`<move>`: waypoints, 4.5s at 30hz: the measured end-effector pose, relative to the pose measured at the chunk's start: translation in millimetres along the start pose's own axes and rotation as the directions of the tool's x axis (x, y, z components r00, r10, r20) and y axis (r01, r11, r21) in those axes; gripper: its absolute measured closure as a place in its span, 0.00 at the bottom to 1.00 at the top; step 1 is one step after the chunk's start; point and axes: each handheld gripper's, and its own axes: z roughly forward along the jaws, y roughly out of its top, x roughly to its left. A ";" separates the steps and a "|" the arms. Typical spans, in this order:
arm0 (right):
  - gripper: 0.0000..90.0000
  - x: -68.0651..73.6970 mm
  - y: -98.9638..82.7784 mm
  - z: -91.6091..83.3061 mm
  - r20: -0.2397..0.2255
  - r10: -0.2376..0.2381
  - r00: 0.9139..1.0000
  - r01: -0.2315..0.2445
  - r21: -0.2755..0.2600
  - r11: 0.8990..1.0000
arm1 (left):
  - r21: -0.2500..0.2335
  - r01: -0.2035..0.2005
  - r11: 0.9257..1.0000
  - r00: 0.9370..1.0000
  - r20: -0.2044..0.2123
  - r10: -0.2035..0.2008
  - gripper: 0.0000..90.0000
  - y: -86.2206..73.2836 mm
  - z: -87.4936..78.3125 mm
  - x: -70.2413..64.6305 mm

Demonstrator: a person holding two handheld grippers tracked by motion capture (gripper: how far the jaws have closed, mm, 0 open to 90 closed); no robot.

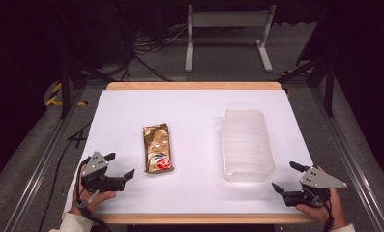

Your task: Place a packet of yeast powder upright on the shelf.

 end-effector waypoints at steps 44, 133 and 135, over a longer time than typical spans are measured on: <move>0.13 -1.6 -0.3 1.9 0.019 0.014 1.000 -0.014 0.000 1.000 | 0.074 0.212 0.974 0.975 0.057 -0.216 0.14 51.0 55.9 38.7; 0.13 -4.2 0.3 -2.0 0.033 0.009 0.999 -0.009 0.009 1.000 | -0.251 0.021 0.968 0.974 0.222 0.037 0.97 161.3 22.7 -41.6; 0.13 -4.4 0.4 -2.8 0.033 0.011 0.999 -0.011 0.003 1.000 | -0.261 0.011 0.965 0.972 0.231 0.052 0.97 164.5 23.1 -46.3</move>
